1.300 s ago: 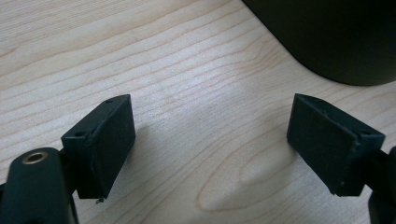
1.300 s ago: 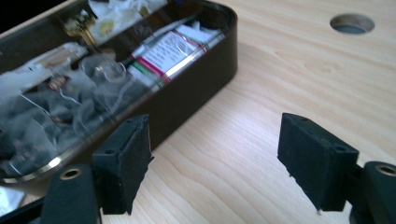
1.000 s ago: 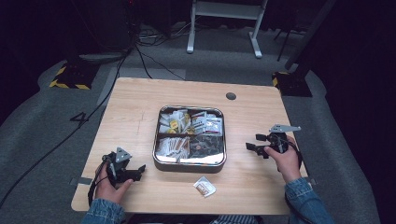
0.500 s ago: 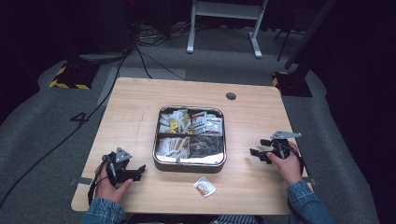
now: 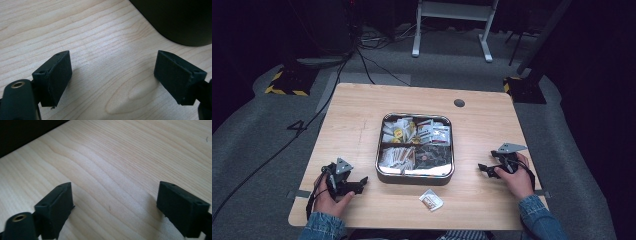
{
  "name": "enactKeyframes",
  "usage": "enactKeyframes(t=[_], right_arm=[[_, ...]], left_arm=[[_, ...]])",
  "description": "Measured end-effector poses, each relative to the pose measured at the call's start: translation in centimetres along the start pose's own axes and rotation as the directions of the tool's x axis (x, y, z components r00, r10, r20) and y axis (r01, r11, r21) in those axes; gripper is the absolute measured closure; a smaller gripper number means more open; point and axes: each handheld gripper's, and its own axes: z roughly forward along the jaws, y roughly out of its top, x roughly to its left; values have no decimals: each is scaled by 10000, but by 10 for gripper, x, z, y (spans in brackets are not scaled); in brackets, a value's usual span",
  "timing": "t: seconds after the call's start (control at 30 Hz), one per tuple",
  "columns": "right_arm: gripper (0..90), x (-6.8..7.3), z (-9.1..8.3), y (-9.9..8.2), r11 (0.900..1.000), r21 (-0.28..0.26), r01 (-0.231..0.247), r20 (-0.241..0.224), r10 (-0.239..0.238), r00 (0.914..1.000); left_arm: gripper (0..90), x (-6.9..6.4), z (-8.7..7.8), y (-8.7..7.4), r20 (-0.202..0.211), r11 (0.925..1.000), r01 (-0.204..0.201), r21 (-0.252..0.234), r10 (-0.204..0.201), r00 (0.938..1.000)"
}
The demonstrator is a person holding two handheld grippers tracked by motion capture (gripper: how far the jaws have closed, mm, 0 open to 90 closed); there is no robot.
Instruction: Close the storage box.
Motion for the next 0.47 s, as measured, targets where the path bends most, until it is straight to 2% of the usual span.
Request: enactKeyframes(t=[0.13, 0.47], right_arm=[[67, 1, 3, 2, 9998, 137, -124, 176, 121, 9998], [48, 3, 4, 2, 9997, 187, -140, 181, 137, 9997]], left_arm=[[149, 0, 0, 0, 23, 10000, 35, -9, -35, 10000], [146, 0, 0, 0, 27, 10000, 11, -6, -11, 10000]])
